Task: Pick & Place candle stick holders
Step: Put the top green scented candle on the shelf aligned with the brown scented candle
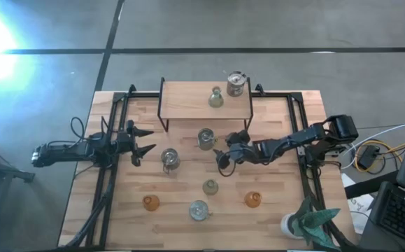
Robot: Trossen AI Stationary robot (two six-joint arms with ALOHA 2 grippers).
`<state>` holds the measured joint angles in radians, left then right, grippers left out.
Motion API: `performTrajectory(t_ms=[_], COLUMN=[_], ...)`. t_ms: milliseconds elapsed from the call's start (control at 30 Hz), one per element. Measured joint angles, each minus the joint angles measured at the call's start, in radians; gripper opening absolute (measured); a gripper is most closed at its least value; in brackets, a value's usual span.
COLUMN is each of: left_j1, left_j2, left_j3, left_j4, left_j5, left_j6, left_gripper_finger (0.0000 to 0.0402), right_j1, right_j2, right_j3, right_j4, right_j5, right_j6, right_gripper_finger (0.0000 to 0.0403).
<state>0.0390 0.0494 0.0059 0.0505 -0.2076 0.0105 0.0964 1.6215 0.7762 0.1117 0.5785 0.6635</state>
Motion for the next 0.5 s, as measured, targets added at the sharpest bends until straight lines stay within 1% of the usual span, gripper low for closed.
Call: performTrajectory(t_ms=[167,267,367,500], left_j1=[0.0,0.0,0.0,0.0], left_j2=[0.0,0.0,0.0,0.001], left_j3=[0.0,0.0,0.0,0.0], left_j4=[0.0,0.0,0.0,0.0], left_j5=[0.0,0.0,0.0,0.0], left_j6=[0.0,0.0,0.0,0.0], left_gripper_finger=[0.0273,0.0273,0.0273,0.0273], right_j1=[-0.009,-0.019,-0.029,-0.034], right_j2=[0.0,0.016,0.049,0.096], right_j3=[0.001,0.003,0.006,0.045], right_j4=[0.008,0.055,0.116,0.118], right_j5=[0.004,0.001,-0.018,-0.034], right_j6=[-0.103,-0.145,-0.152,-0.162], right_gripper_finger=[0.04,0.04,0.04,0.04])
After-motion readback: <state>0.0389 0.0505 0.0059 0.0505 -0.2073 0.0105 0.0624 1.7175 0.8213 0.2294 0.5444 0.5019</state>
